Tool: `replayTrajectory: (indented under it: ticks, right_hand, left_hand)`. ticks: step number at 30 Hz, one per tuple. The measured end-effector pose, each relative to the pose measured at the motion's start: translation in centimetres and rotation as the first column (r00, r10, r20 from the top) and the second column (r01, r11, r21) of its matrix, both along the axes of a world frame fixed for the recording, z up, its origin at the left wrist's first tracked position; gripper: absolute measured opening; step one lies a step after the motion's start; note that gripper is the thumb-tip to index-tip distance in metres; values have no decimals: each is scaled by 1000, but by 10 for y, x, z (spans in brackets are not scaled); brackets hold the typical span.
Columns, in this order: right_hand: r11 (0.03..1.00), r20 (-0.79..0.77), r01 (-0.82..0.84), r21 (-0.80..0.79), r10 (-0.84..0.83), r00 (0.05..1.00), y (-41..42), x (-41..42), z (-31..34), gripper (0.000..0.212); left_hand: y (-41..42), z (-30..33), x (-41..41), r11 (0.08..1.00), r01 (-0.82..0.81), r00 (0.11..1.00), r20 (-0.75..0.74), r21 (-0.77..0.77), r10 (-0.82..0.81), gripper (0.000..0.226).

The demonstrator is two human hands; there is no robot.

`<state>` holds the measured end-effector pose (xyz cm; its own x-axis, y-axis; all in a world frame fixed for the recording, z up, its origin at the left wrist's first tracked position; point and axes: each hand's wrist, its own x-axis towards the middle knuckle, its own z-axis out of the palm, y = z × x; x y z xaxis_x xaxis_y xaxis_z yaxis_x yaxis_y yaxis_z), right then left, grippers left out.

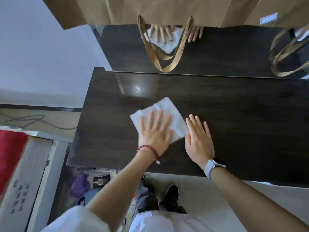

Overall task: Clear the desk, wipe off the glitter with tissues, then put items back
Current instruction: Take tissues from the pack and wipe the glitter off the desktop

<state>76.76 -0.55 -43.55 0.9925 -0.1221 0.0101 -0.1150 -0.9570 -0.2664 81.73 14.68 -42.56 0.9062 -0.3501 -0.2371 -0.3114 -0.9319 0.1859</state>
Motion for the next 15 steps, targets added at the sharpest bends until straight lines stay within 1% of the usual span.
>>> replayTrajectory:
  ticks: [1,2,3,4,5,6,7,8,9,10,11,12,13,14,15]
  right_hand:
    - [1000,3,6,13,-6,1000,-1,0,-1,51]
    - [1000,4,9,24,-9,1000,-1,0,-1,52]
    - [1000,6,11,29,-11,1000,-1,0,-1,53]
    - [1000,8,11,25,-11,1000,-1,0,0,53]
    - [1000,6,10,15,-10,1000,-1,0,0,53]
    - [1000,1,11,2,-11,1000,0,-1,0,53]
    - [1000,-3,11,-6,-11,1000,0,0,0,53]
    - [1000,-2,10,-7,-11,1000,1,0,0,52]
    - [1000,-3,13,2,-13,1000,1,1,0,52]
    - [1000,-3,21,18,-21,1000,1,1,0,51]
    - [999,3,30,39,-30,1000,1,1,0,51]
    - [997,19,36,63,-38,999,0,0,0,51]
    - [995,36,44,94,-48,998,0,0,0,51]
    - [990,50,53,129,-60,997,-1,0,1,53]
    - [985,53,57,163,-66,996,-1,-1,1,54]
  left_hand:
    - [-5,0,-2,992,126,992,-13,28,-126,63]
    - [0,-1,4,980,195,981,0,48,-195,64]
    - [12,-1,17,981,187,982,25,60,-189,62]
    - [29,-1,30,995,91,995,31,51,-92,58]
    - [48,0,44,996,-76,997,14,34,76,55]
    - [66,3,57,968,-251,968,-17,17,251,53]
    - [79,6,64,923,-383,922,-57,11,383,52]
    - [83,6,65,891,-453,888,-78,18,453,52]
    - [74,8,59,894,-446,891,-71,40,448,52]
    - [55,7,46,933,-354,934,-33,63,357,53]
    - [32,5,28,979,-193,981,1,70,193,54]
    - [8,2,7,998,9,1000,10,63,-10,56]
    - [-13,2,-13,977,211,977,-33,29,-210,57]
    - [-24,4,-25,933,359,931,-70,-5,-359,57]
    - [-25,7,-26,902,431,898,-84,-22,-431,57]
